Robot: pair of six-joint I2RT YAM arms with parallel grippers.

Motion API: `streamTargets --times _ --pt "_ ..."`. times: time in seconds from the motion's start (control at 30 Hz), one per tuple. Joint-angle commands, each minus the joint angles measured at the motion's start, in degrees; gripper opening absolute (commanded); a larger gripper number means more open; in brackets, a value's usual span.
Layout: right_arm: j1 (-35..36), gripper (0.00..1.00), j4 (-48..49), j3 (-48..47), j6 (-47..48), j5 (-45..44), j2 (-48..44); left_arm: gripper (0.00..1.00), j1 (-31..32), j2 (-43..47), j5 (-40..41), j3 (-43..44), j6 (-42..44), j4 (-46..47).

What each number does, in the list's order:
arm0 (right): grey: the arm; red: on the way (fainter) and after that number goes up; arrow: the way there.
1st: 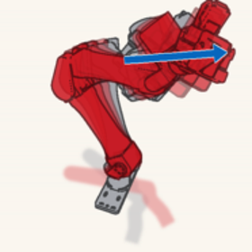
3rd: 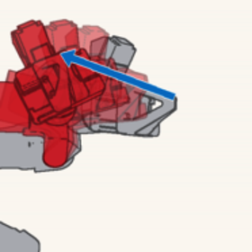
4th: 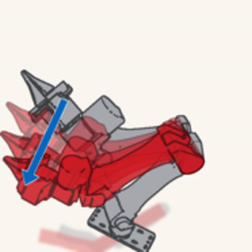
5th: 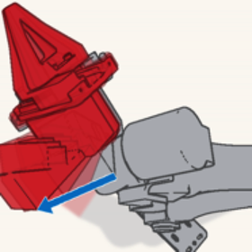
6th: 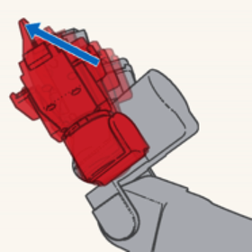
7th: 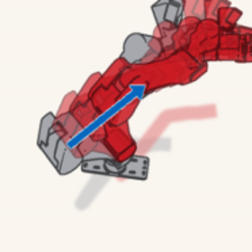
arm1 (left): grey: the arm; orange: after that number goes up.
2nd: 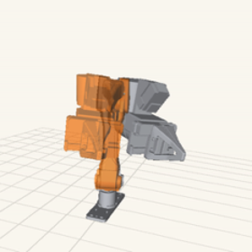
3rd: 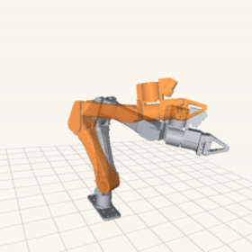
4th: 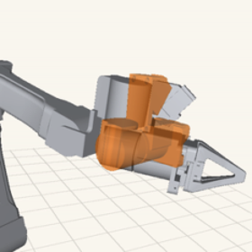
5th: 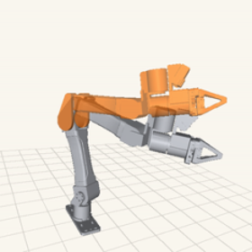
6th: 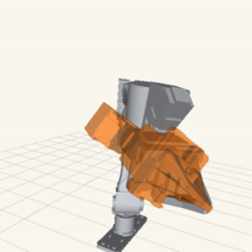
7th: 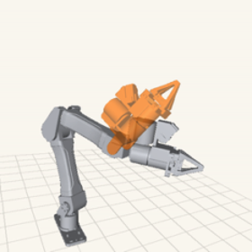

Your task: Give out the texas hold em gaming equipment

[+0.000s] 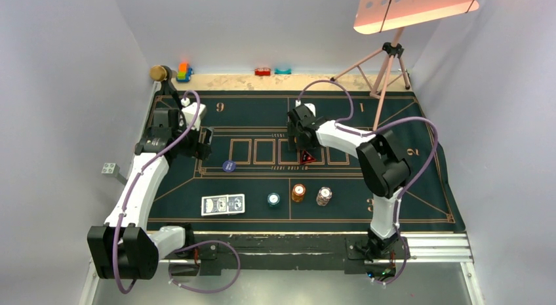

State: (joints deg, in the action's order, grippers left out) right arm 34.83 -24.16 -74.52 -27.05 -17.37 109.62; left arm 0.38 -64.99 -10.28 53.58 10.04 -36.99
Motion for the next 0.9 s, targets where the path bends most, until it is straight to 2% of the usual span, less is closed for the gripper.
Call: streamTargets --times 0.0,0.37,0.57,0.87 --pt "-0.38 0.76 1.37 -2.05 1.1 -1.75 3.08 1.0 -0.38 0.24 -0.98 -0.32 -0.13 1.14" --pt "-0.81 0.46 0.39 -8.48 3.75 -2.03 9.54 1.0 -0.38 -0.19 -0.87 -0.31 -0.11 1.35" --pt "-1.28 0.4 -0.55 -15.0 5.94 -2.32 14.49 1.0 -0.38 -0.52 -0.63 -0.25 -0.09 1.43" --pt "-1.55 0.37 -5.03 -32.95 8.0 1.21 25.44 1.0 -0.38 -0.65 -0.28 -0.32 0.11 1.44"
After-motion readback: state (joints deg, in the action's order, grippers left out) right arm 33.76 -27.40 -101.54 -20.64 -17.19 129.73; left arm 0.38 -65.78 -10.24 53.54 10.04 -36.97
